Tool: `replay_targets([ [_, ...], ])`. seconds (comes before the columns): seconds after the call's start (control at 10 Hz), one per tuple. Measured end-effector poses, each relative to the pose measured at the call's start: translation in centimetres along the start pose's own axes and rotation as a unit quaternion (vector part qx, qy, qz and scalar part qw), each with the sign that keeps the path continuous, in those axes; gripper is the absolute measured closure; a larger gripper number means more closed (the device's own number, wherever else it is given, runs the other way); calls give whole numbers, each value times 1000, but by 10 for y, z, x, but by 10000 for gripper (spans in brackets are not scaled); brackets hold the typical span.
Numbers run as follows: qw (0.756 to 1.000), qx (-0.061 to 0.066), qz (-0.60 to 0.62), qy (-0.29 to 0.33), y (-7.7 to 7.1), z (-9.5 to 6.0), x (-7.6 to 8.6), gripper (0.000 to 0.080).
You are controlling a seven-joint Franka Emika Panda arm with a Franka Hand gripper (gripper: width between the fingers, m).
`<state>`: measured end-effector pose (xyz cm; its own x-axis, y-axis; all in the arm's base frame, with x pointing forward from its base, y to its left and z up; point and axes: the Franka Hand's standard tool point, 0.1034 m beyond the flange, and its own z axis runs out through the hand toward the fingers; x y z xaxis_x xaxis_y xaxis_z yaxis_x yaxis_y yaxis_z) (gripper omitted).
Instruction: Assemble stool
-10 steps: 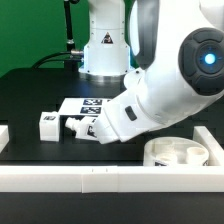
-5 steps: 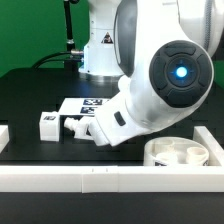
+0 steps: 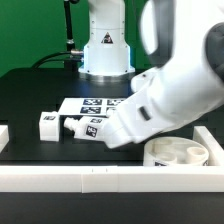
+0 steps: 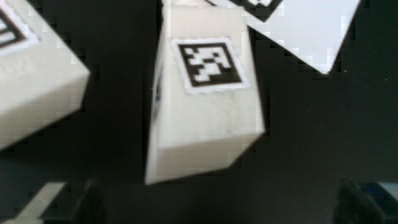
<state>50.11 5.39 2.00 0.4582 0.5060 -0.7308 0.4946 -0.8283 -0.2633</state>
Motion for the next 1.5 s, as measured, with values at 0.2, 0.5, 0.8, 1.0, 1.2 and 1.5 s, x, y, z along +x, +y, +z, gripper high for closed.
replay_targets([
  [0.2, 997, -65, -30, 4, 3, -11, 0, 151],
  [0.5, 998, -60, -26, 4, 6, -9, 1, 151],
  [0.8, 996, -76, -25, 37, 11, -6, -3, 151],
  [1.0, 995, -81, -25, 52, 11, 4, -11, 151],
  [1.2, 995, -82, -26, 56, 10, 8, -13, 151],
  [1.5, 996, -79, -27, 44, 8, 12, -13, 151],
])
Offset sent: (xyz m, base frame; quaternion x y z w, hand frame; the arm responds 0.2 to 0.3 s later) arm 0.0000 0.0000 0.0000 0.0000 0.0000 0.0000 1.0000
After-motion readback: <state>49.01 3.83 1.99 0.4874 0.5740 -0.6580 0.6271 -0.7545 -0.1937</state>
